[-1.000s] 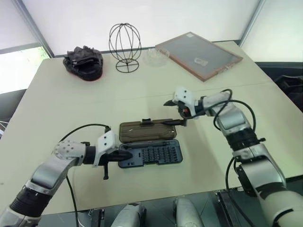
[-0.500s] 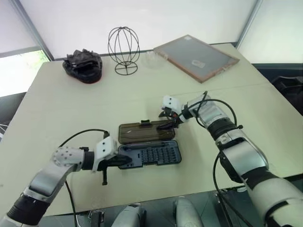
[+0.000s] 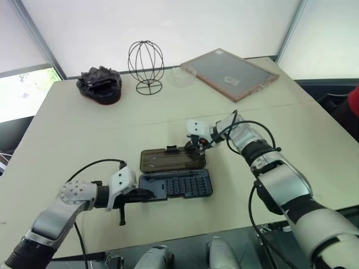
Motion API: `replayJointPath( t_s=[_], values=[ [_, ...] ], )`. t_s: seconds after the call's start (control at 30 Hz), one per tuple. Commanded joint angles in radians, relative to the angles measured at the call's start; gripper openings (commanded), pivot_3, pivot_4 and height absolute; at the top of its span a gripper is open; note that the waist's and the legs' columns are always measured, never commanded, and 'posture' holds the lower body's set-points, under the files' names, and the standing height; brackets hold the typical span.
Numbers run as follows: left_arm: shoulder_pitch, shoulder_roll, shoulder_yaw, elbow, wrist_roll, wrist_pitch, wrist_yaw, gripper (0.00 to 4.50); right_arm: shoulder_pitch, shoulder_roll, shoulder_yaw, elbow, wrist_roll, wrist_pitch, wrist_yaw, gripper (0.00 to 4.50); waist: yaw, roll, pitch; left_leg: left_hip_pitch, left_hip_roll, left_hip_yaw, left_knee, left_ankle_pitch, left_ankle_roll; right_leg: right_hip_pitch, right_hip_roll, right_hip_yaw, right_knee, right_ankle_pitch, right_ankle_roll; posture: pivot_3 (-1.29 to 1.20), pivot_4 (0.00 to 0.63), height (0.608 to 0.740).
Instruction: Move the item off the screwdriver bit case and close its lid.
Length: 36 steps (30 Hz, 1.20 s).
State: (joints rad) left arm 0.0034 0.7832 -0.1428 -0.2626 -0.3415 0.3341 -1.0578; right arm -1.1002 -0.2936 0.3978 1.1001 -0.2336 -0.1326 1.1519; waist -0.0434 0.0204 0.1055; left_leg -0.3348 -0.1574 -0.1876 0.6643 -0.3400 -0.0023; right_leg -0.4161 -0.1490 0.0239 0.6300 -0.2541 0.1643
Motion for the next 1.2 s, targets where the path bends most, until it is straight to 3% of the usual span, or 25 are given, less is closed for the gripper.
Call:
replayJointPath(
  t_s=[0.03, 0.17, 0.47, 0.63, 0.8, 0.93, 1.03, 1.2],
  values=[
    [0.04, 0.003, -0.042, 0.036, 0.033, 0.054, 0.011, 0.0, 0.004, -0.026, -0.011, -0.044, -0.038, -0.094, -0.127, 0.03, 0.0, 0.0, 0.0, 0.0, 0.0, 0.0, 0.0, 0.0, 0.0, 0.0, 0.0, 0.0, 0.0, 0.0, 0.0, 0.0, 0.15, 0.74],
    [0.043, 0.008, -0.035, 0.03, 0.027, 0.06, 0.012, 0.0, 0.06, -0.11, -0.075, -0.3, -0.026, -0.165, -0.193, 0.03, 0.003, 0.002, 0.003, -0.004, 0.0, 0.001, 0.001, 0.0, -0.001, -0.004, 0.0, 0.001, 0.0, 0.0, 0.0, 0.0, 0.15, 0.74],
    [-0.008, -0.018, -0.014, 0.01, -0.056, 0.125, 0.012, 0.0, 0.354, -0.177, -0.128, -0.937, 0.033, 0.064, -0.178, 0.03, 0.033, 0.001, 0.009, -0.007, 0.0, 0.001, 0.001, 0.001, -0.001, -0.008, 0.0, 0.001, 0.0, 0.0, 0.0, 0.0, 0.15, 0.74],
    [-0.043, -0.056, 0.063, -0.029, -0.209, 0.252, 0.023, 0.0, 0.407, -0.188, -0.105, -0.988, 0.012, 0.086, -0.192, 0.03, 0.033, -0.005, 0.013, -0.007, 0.0, 0.002, 0.001, 0.0, 0.0, -0.008, 0.0, 0.001, 0.0, 0.0, 0.0, 0.0, 0.15, 0.74],
    [-0.178, -0.108, 0.305, -0.042, -0.552, 0.494, 0.14, 0.0, 0.393, -0.207, -0.096, -0.949, -0.013, 0.047, -0.221, 0.03, 0.032, -0.014, 0.022, -0.013, 0.001, 0.001, 0.002, 0.001, -0.001, -0.013, 0.0, 0.0, 0.001, 0.0, 0.0, 0.0, 0.15, 0.74],
    [-0.326, -0.175, 0.495, 0.077, -0.699, 0.539, 0.317, 0.0, 0.39, -0.225, -0.09, -0.924, -0.026, -0.003, -0.231, 0.03, 0.028, -0.015, 0.022, -0.02, 0.0, 0.0, 0.006, 0.001, -0.001, -0.019, 0.0, -0.001, 0.001, 0.0, 0.0, 0.0, 0.15, 0.74],
    [-0.407, -0.233, 0.56, 0.2, -0.673, 0.482, 0.421, 0.0, 0.394, -0.235, -0.082, -0.911, -0.026, -0.043, -0.231, 0.03, 0.025, -0.015, 0.022, -0.02, 0.0, 0.001, 0.005, 0.001, -0.002, -0.019, -0.001, -0.002, 0.0, 0.0, 0.0, 0.0, 0.15, 0.74],
    [-0.452, -0.247, 0.421, 0.481, -0.383, 0.263, 0.389, 0.0, 0.379, -0.224, -0.079, -0.897, -0.031, -0.05, -0.253, 0.03, 0.024, -0.015, 0.022, -0.02, 0.0, 0.001, 0.005, 0.001, -0.002, -0.019, 0.0, -0.002, 0.0, 0.0, 0.0, 0.0, 0.15, 0.74]
  ],
)
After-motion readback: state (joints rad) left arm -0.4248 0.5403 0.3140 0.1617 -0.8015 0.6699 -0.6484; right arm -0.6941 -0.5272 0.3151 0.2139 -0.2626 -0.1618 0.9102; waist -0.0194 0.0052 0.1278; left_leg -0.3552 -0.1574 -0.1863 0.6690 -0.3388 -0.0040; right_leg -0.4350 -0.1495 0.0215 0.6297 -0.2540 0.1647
